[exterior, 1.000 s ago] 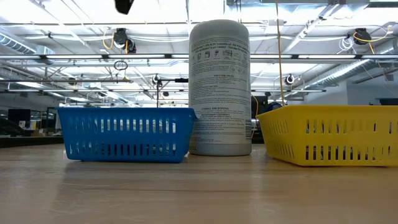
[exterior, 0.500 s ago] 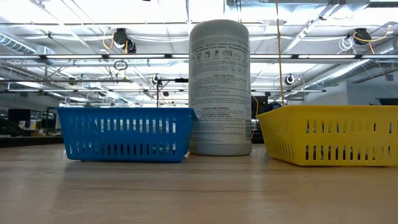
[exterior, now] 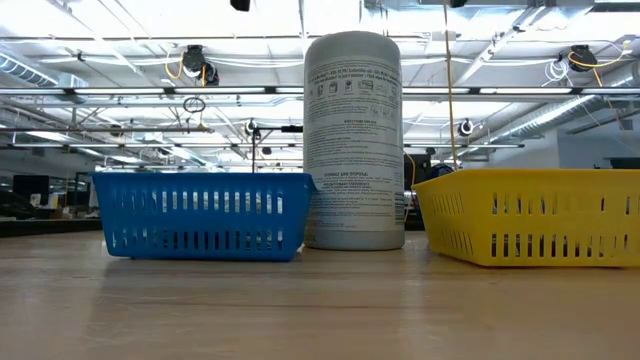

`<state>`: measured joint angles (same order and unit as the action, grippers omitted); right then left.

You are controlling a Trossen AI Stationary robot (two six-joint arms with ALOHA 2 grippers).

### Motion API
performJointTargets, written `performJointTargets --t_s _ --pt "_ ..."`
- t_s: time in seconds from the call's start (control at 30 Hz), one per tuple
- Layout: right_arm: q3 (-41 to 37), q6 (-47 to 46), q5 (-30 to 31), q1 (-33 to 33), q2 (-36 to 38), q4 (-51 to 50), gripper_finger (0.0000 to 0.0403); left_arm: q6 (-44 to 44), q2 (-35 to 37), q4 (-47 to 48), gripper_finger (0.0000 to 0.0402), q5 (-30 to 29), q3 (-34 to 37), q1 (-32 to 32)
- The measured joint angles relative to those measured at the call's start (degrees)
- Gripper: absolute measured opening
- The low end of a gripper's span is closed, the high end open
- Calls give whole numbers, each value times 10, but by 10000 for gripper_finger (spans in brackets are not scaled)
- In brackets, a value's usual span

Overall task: Pick & Place Travel size toiletries
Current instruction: Put the black hairbrush into the bottom blue bin

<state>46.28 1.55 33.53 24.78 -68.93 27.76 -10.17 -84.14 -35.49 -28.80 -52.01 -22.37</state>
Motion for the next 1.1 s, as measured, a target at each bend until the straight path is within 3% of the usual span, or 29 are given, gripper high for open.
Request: performJointTargets --t_s 0.17,0.33,0.43,0.57,0.6,0.9,1.1 --pt "0 -1 -66 -17 -24 46 0 -2 0 9 161 1 0 2" --pt "0 -1 -69 -24 -32 46 0 -13 0 31 154 -1 0 2" --pt "0 -7 -78 -22 -32 46 0 -24 0 37 117 -9 0 2" --pt "0 -8 -83 -22 -32 41 0 -27 0 46 25 -24 0 1" --pt "0 -8 -83 -23 -32 41 0 -26 0 47 17 -26 0 1" --pt "0 25 -83 -22 -32 32 6 -39 0 68 11 -29 0 -5" --pt "0 52 -83 -5 -30 18 50 -70 34 154 11 -77 0 -34"
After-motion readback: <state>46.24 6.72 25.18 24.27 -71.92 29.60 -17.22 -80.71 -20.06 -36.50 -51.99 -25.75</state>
